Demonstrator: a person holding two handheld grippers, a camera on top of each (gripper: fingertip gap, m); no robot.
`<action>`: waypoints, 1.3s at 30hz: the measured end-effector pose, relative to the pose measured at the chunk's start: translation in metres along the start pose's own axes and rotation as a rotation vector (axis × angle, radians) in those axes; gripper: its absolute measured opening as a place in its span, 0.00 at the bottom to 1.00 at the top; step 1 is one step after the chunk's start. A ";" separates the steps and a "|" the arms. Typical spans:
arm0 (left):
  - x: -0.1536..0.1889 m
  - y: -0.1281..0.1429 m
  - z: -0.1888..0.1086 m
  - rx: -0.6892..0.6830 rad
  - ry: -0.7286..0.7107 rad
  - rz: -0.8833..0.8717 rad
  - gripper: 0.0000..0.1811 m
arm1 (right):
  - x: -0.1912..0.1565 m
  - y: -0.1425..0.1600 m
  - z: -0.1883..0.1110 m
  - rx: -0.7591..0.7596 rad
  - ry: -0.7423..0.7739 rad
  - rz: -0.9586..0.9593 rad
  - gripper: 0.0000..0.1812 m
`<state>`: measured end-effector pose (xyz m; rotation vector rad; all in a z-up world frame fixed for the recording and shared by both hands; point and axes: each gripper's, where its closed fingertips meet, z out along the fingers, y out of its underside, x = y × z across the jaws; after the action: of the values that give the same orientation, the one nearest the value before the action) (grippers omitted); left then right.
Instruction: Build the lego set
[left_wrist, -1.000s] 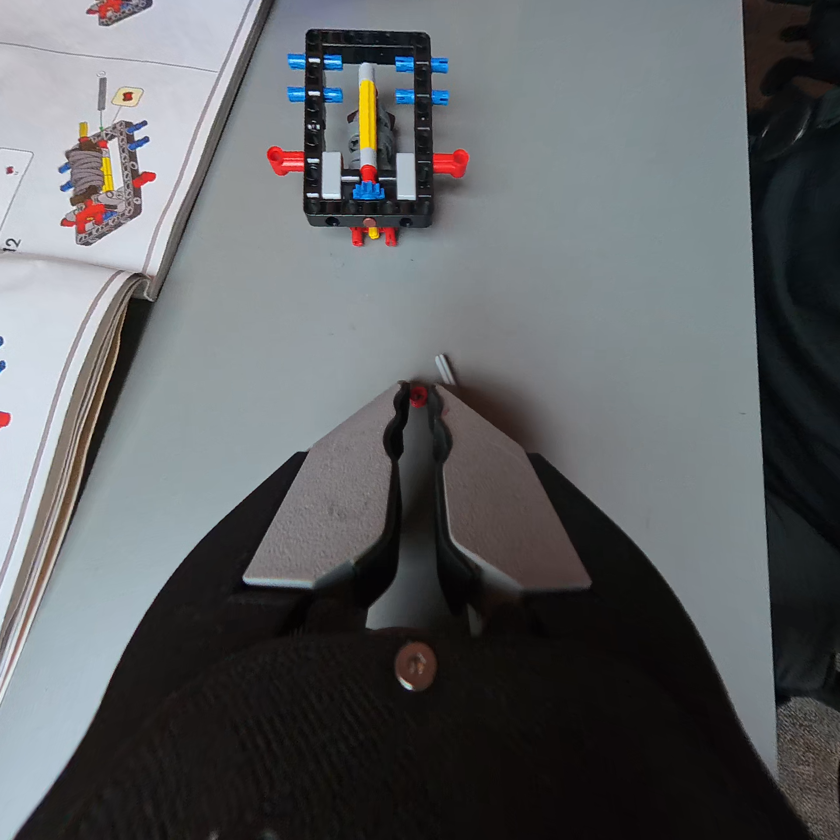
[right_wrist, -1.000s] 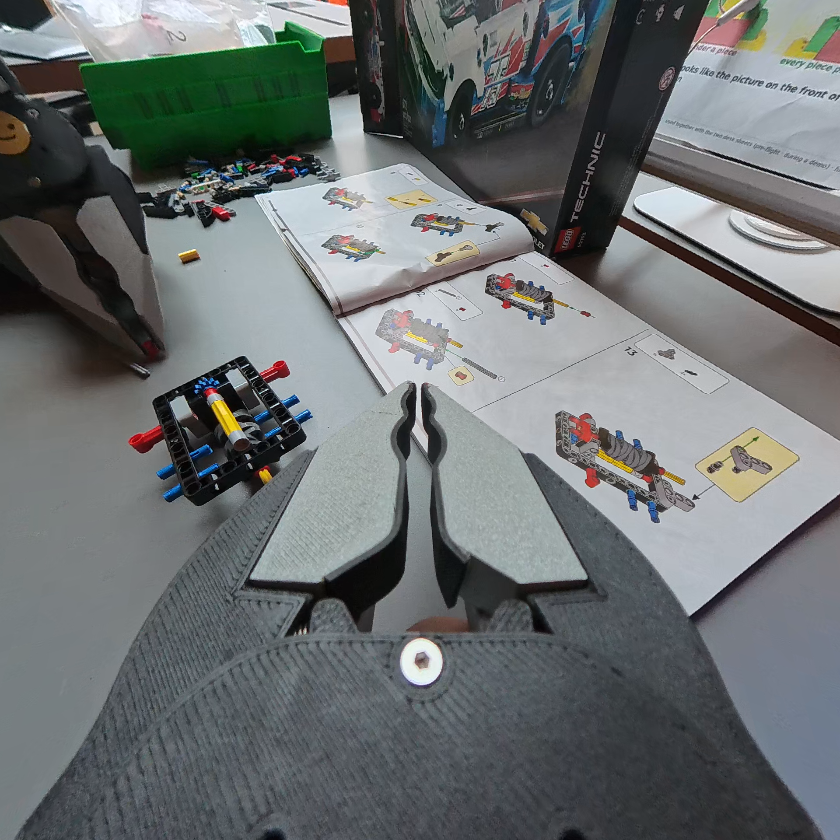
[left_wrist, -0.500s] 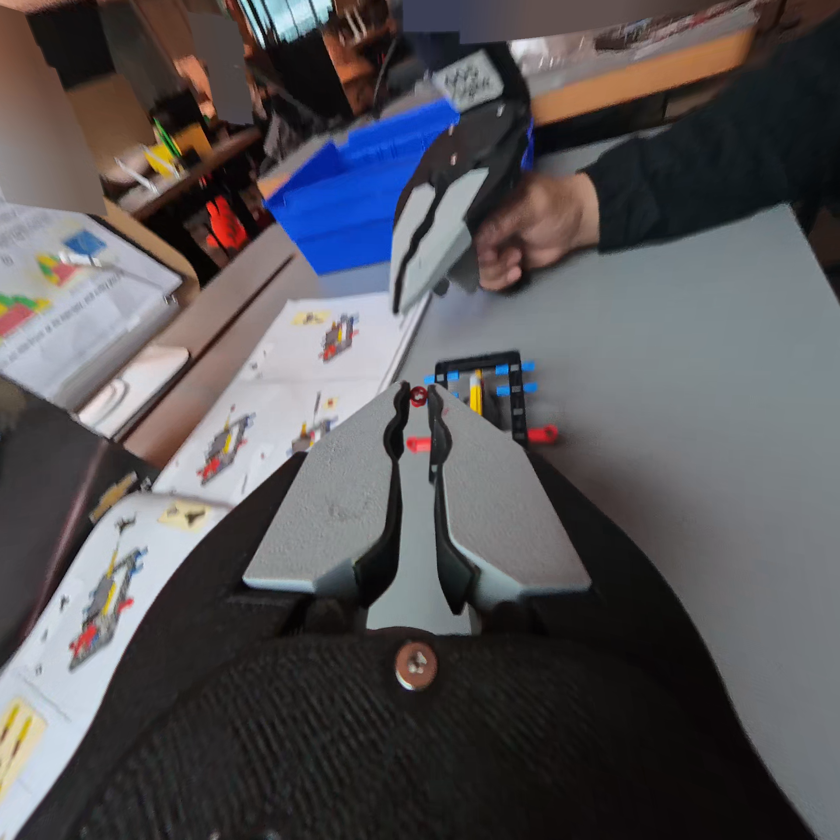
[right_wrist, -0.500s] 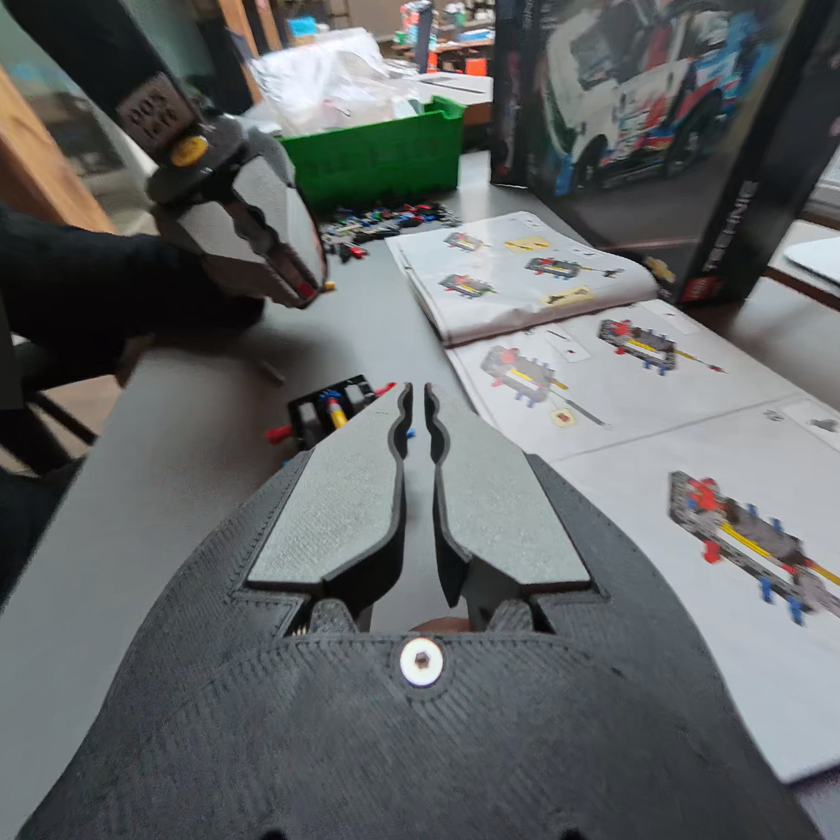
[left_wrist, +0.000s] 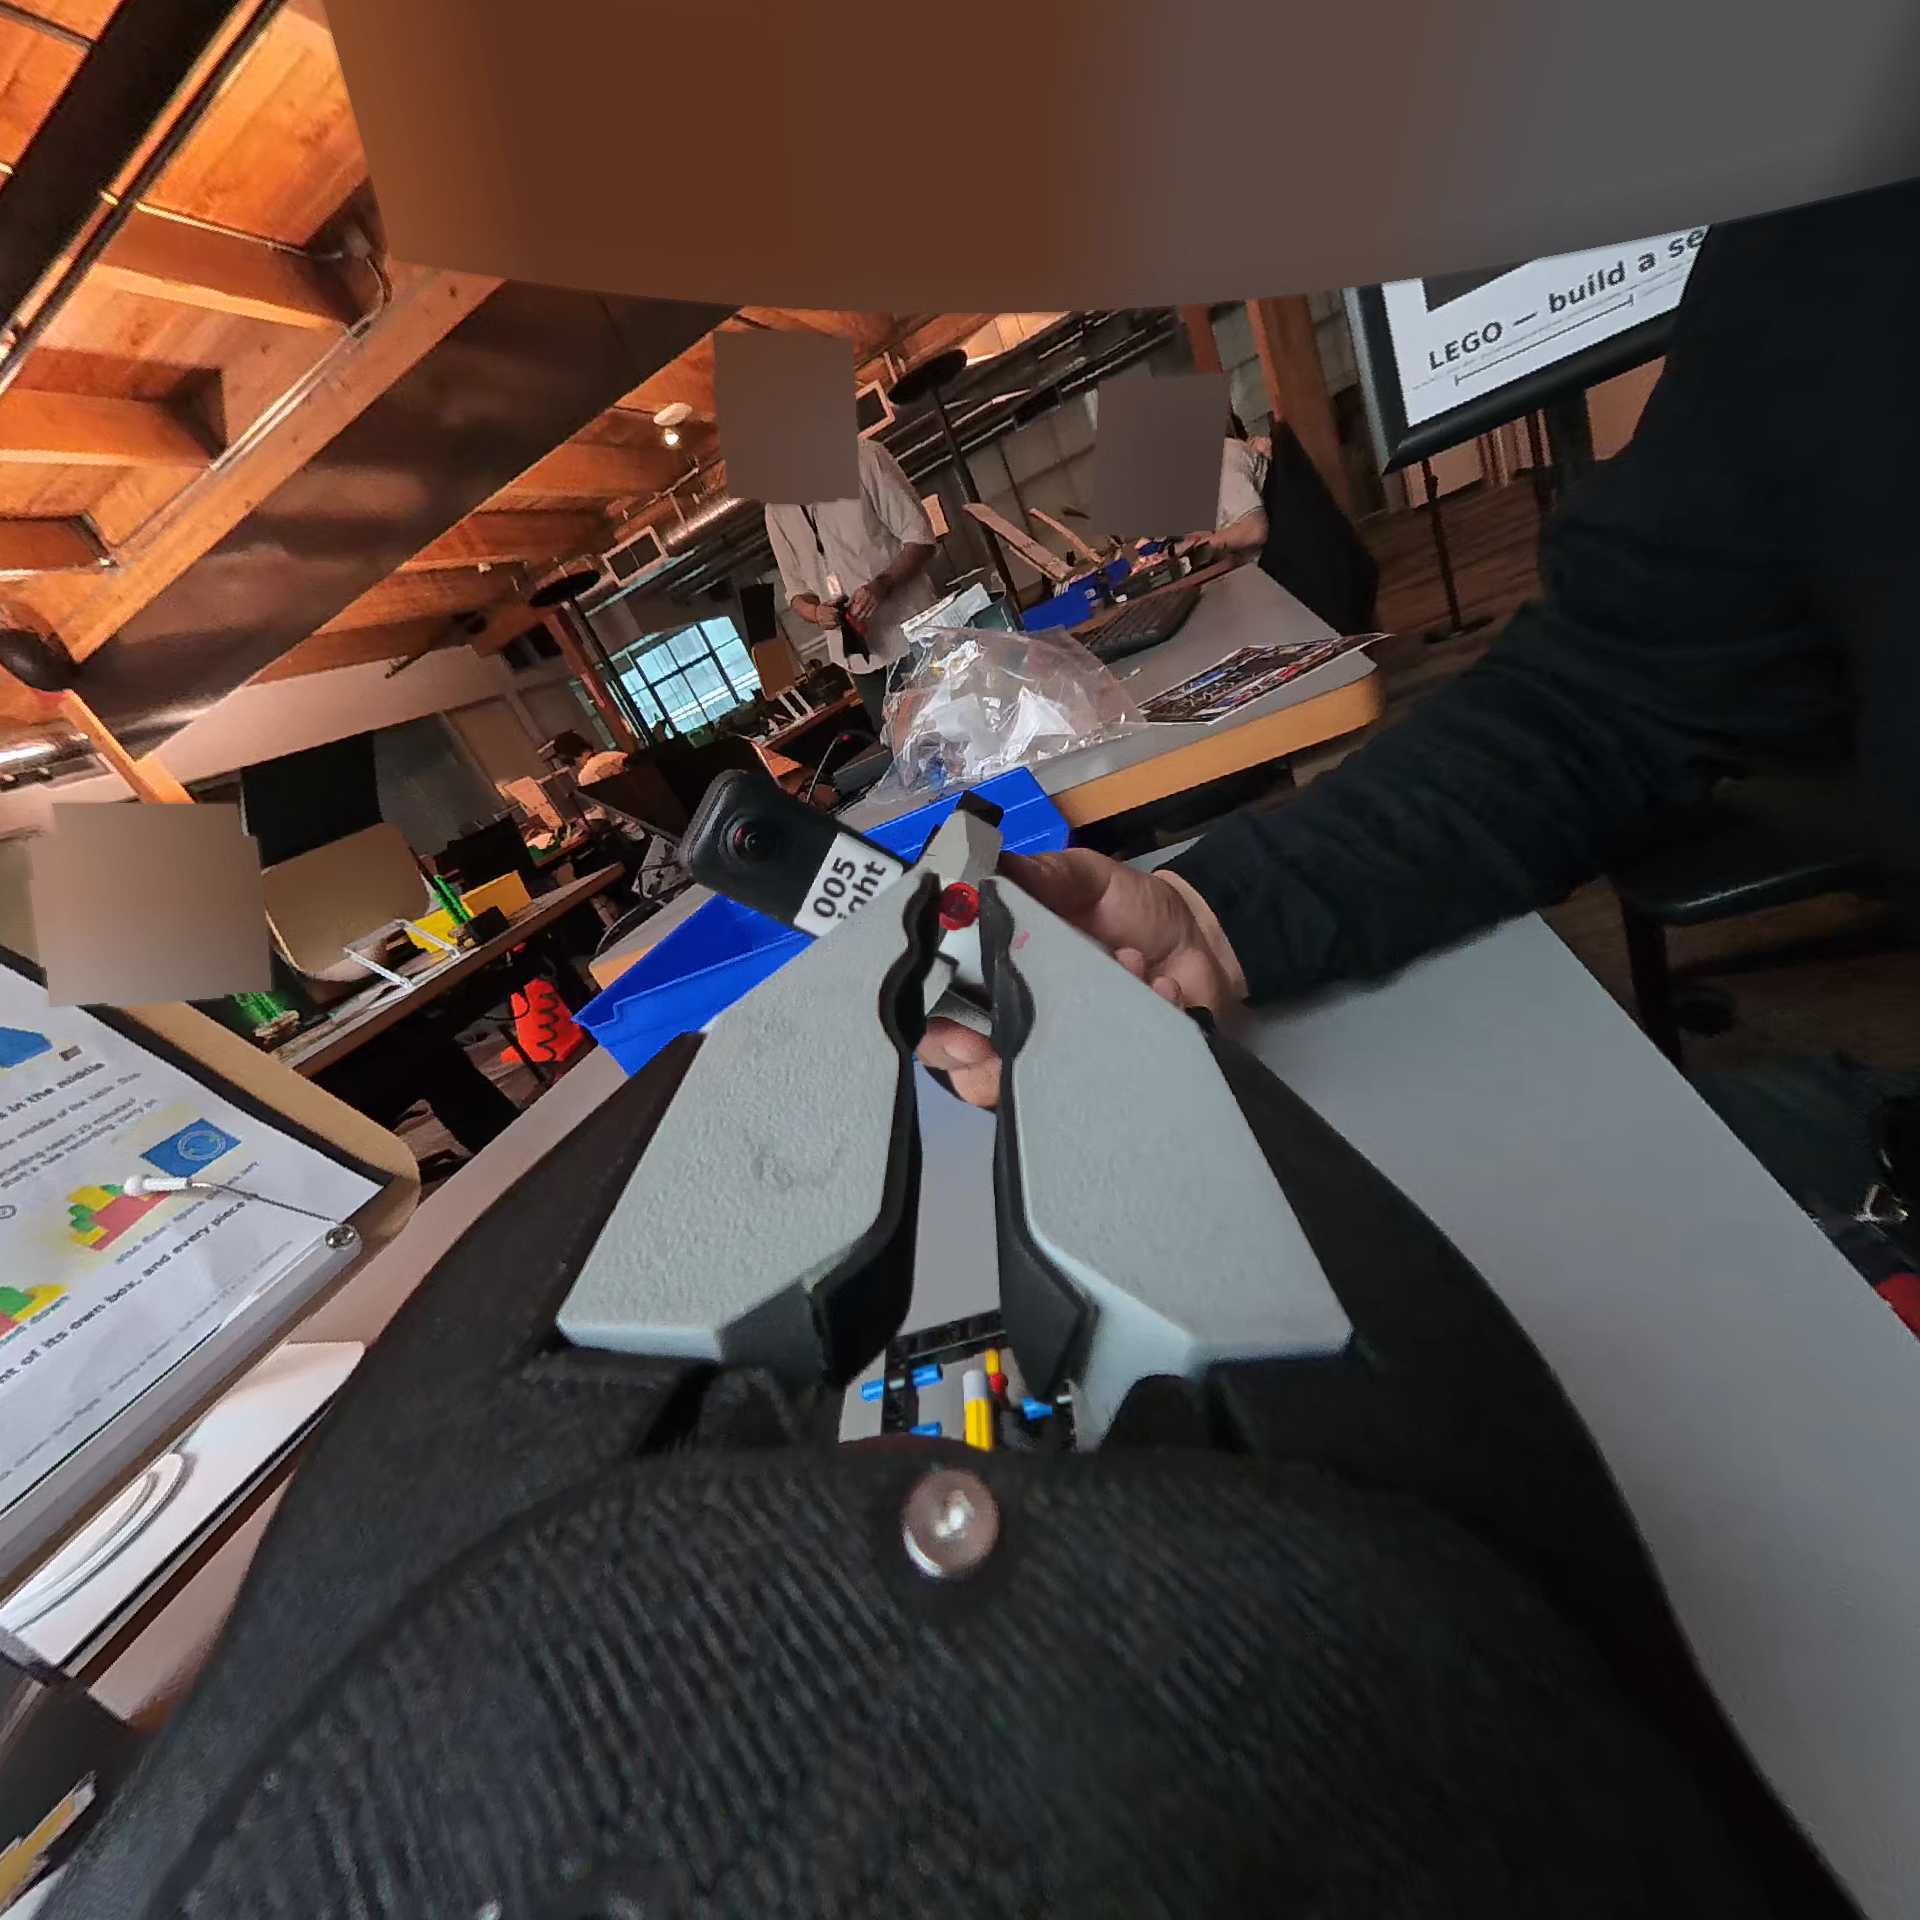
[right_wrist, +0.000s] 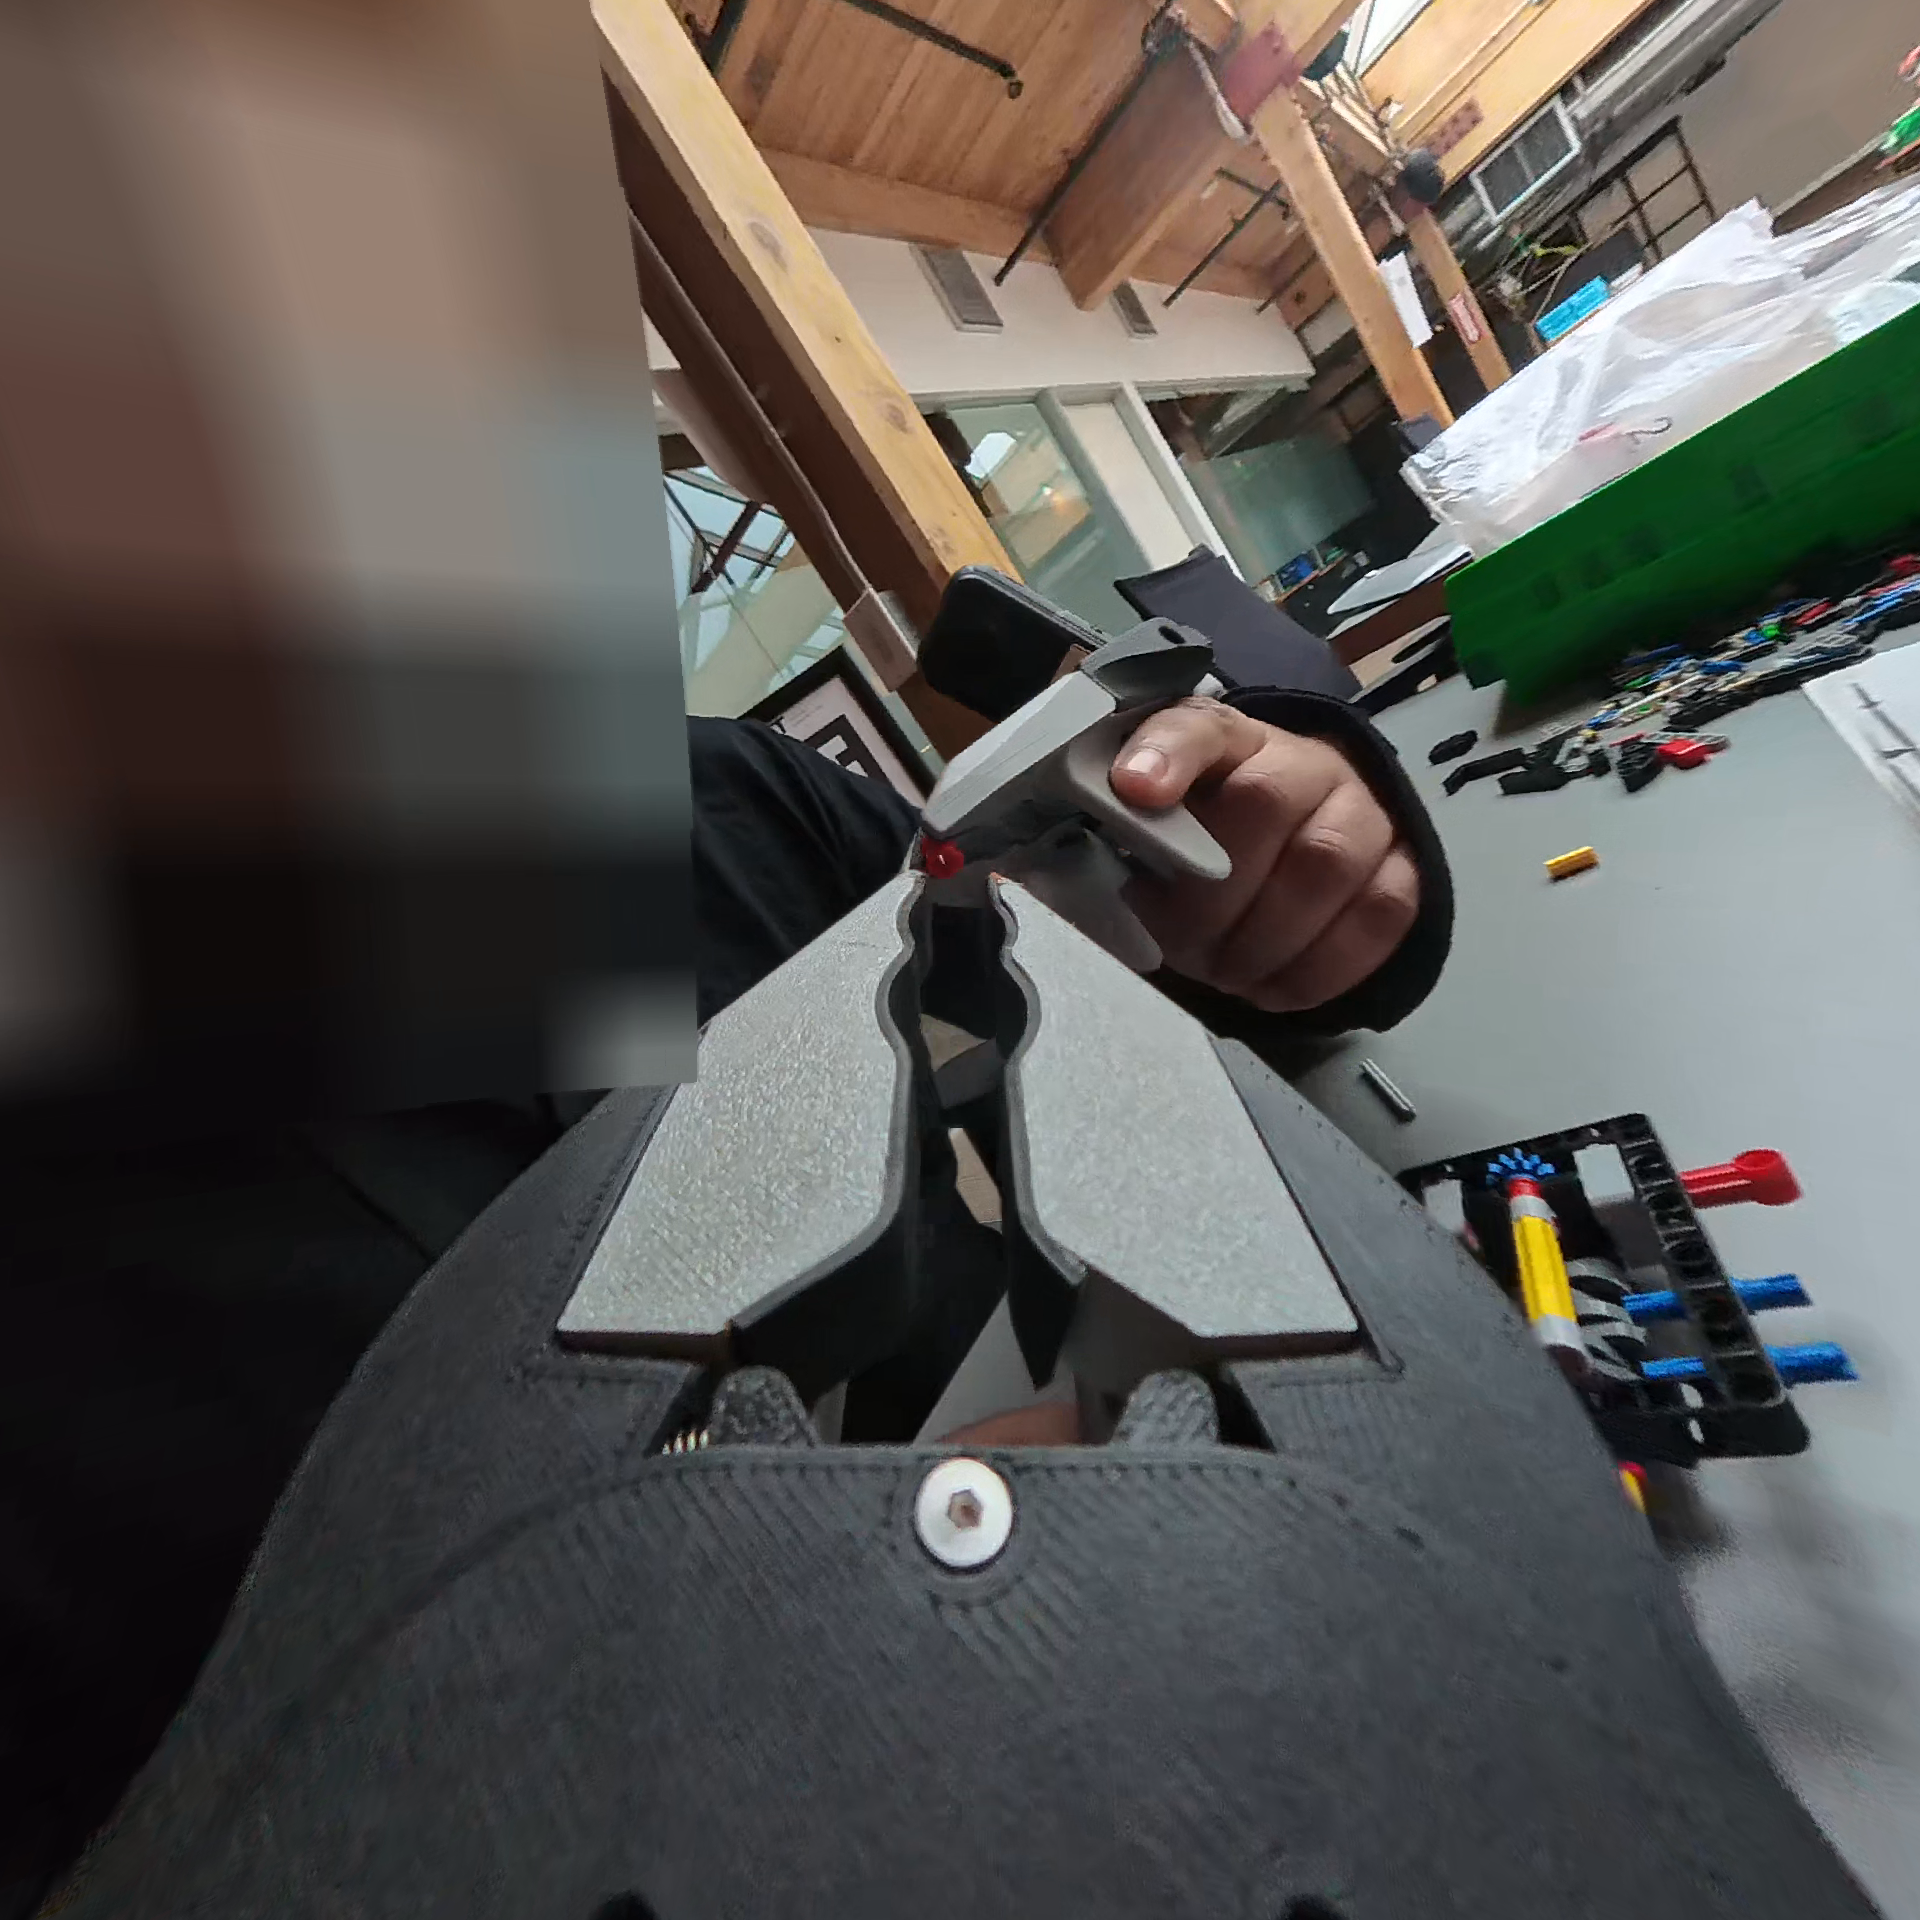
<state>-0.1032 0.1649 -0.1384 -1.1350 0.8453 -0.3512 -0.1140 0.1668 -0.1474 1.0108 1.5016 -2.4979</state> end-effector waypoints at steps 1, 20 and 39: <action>0.001 0.000 0.000 0.000 -0.001 0.003 0.03 | -0.002 0.001 0.002 -0.001 -0.014 0.014 0.03; -0.009 0.031 -0.004 -0.131 -0.060 0.004 0.03 | 0.024 0.003 -0.004 -0.033 0.191 -0.010 0.02; -0.008 0.105 -0.024 -0.516 0.034 -0.257 0.09 | 0.085 0.037 -0.061 -0.481 0.730 -0.455 0.01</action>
<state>-0.1434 0.1973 -0.2336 -1.7304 0.8449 -0.3752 -0.1365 0.2196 -0.2419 1.7260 2.6180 -1.8487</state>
